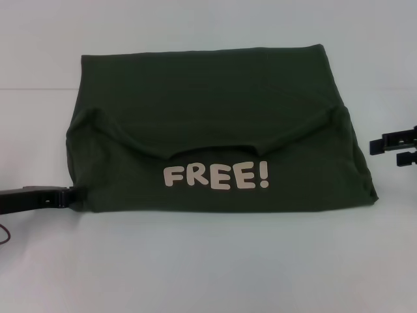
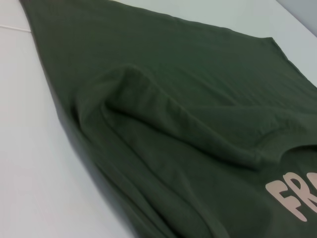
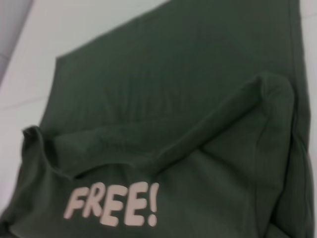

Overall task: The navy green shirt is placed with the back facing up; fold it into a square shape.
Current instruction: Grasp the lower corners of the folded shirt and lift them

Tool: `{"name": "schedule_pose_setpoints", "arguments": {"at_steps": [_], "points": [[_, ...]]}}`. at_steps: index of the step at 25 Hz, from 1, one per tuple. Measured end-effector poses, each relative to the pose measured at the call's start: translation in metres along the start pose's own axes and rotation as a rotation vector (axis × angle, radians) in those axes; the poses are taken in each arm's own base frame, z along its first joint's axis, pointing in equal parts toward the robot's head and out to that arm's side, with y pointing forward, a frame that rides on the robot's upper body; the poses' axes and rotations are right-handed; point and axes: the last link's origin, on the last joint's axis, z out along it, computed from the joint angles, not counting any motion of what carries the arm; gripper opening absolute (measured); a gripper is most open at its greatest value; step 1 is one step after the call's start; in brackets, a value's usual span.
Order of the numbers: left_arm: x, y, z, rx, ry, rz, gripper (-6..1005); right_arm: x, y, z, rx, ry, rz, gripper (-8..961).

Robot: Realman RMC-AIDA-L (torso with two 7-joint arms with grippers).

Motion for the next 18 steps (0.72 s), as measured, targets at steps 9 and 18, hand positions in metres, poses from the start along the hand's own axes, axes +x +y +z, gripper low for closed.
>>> {"name": "schedule_pose_setpoints", "arguments": {"at_steps": [9,18], "points": [[0.005,-0.001,-0.001,0.003,0.004,0.007,52,0.000,0.009,0.016,0.070,0.101,-0.024,900],[0.004,0.000,0.000,0.002,0.005,0.009,52,0.007,0.003,0.030,0.103,0.115,-0.023,900]]}}
